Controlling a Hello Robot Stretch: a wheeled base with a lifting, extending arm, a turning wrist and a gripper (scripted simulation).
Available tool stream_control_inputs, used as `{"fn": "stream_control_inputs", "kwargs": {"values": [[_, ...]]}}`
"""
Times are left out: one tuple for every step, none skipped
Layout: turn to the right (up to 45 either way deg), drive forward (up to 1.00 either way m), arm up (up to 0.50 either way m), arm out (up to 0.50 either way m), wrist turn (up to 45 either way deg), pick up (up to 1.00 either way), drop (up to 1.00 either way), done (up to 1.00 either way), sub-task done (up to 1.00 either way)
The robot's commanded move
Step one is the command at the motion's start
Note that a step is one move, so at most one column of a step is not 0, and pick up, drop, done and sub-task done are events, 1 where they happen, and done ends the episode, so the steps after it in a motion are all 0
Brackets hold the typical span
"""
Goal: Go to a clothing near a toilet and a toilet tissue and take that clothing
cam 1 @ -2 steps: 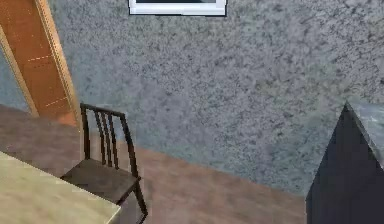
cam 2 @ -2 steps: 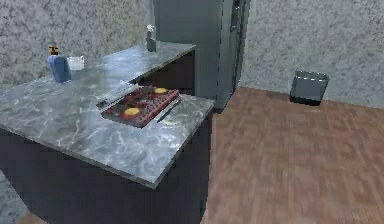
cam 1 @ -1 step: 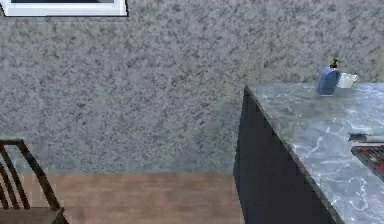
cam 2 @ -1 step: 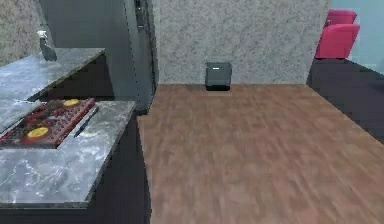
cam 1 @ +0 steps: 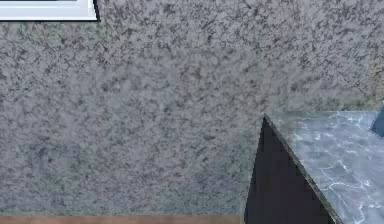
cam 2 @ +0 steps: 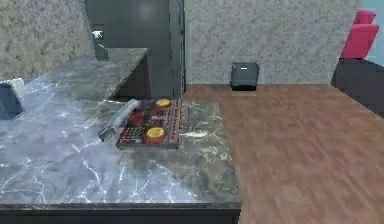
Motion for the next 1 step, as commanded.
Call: {"fn": "stream_control_inputs", "kwargs": {"values": [[-21.0, 0.00, 0.00, 0.00, 0.0, 0.00, 0.00, 0.00, 0.00]]}}
